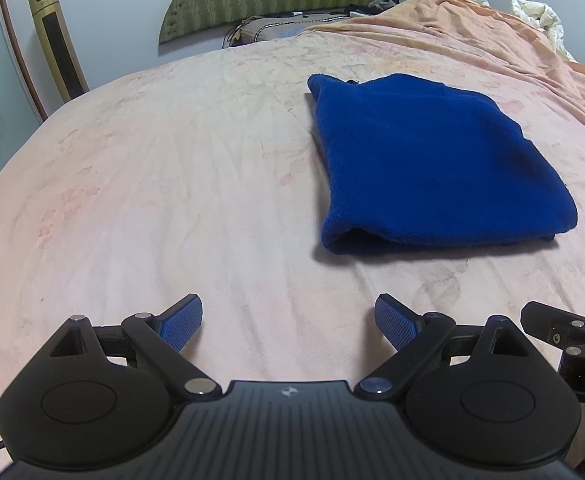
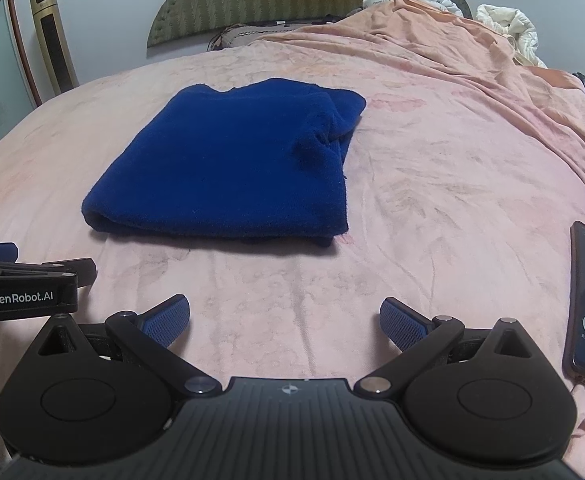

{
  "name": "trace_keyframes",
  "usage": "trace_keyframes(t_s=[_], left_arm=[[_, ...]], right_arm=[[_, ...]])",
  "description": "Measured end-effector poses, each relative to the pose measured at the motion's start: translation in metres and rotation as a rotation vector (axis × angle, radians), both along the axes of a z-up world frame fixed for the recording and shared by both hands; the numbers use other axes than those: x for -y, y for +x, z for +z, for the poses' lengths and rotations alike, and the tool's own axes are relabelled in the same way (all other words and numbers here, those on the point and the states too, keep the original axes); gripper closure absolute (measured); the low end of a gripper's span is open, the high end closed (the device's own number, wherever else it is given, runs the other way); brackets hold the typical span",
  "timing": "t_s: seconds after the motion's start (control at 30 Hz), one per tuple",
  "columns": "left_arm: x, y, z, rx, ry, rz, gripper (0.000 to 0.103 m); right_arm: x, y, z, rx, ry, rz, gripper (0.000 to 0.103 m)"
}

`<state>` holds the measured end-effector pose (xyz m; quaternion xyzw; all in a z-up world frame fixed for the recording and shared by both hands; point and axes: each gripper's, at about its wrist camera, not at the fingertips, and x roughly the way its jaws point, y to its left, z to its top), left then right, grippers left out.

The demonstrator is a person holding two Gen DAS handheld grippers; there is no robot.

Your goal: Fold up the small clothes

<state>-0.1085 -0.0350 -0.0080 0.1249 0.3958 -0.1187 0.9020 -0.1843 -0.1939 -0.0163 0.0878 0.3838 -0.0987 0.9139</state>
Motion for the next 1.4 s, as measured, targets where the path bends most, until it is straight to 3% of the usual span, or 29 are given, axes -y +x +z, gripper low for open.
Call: trace_keyframes(t_s=[1.4], left_arm=[[-0.0050, 0.0017, -0.0050, -0.026, -0.016, 0.023, 0.009]], right_arm=[[-0.0023, -0.0002, -0.0015, -0.004, 0.004, -0.006, 0.000]])
